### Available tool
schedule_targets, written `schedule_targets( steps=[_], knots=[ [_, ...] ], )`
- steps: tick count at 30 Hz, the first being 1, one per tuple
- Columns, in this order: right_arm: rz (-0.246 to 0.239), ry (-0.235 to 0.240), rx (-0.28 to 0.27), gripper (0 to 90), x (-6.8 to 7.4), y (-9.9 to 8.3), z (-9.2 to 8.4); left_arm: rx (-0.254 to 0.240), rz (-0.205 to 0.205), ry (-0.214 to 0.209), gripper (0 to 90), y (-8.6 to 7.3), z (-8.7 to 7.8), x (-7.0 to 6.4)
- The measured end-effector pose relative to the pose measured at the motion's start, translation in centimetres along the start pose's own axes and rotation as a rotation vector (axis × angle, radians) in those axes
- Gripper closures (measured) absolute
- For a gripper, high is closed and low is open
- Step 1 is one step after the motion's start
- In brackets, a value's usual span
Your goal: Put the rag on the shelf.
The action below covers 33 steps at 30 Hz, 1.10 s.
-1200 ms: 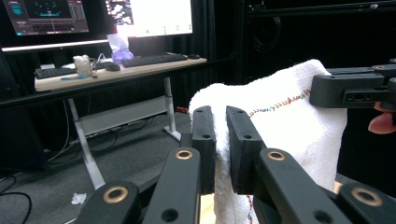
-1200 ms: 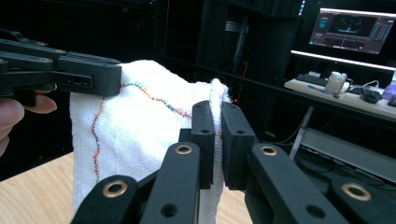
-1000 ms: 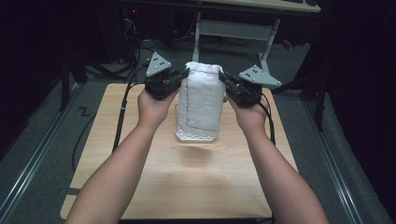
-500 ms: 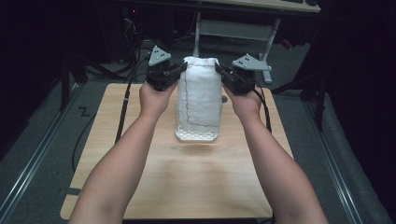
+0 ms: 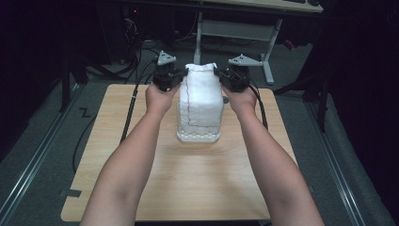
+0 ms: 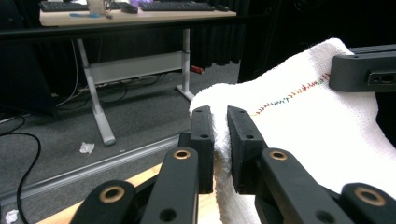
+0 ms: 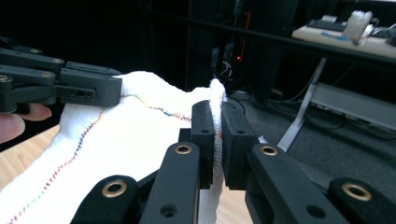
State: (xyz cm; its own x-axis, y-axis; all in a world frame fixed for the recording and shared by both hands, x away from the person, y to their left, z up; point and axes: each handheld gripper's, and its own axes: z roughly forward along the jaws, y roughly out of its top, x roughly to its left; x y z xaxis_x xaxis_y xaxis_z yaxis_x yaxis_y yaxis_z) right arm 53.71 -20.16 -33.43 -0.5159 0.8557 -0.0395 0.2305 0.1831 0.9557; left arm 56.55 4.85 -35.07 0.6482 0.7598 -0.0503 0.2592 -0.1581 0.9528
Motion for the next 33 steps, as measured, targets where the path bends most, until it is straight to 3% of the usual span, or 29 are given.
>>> schedule_targets(
  steps=[8,11,15,27,30,33],
  knots=[
    [0.041,0.012,0.092,81.0,-0.6,-2.2,1.8,0.105,-0.025,0.011,78.9,-2.2,1.5,0.7],
    [0.073,0.001,0.093,70.7,-1.0,-2.6,1.9,0.100,-0.052,0.020,63.3,-2.6,1.2,1.3],
    [0.060,-0.006,0.099,71.1,-1.3,-2.6,1.7,0.085,-0.081,0.029,59.0,-2.5,0.7,1.7],
    [0.079,-0.022,0.103,71.1,-2.0,-3.1,0.9,0.088,-0.047,0.059,56.9,-2.5,-0.3,1.4],
    [0.072,-0.020,0.106,71.1,-2.0,-3.3,0.7,0.085,-0.048,0.062,56.8,-2.6,-0.5,1.4],
    [0.072,-0.017,0.103,70.8,-2.0,-3.5,0.4,0.089,-0.081,0.059,56.3,-2.8,-0.8,1.4]
  ],
)
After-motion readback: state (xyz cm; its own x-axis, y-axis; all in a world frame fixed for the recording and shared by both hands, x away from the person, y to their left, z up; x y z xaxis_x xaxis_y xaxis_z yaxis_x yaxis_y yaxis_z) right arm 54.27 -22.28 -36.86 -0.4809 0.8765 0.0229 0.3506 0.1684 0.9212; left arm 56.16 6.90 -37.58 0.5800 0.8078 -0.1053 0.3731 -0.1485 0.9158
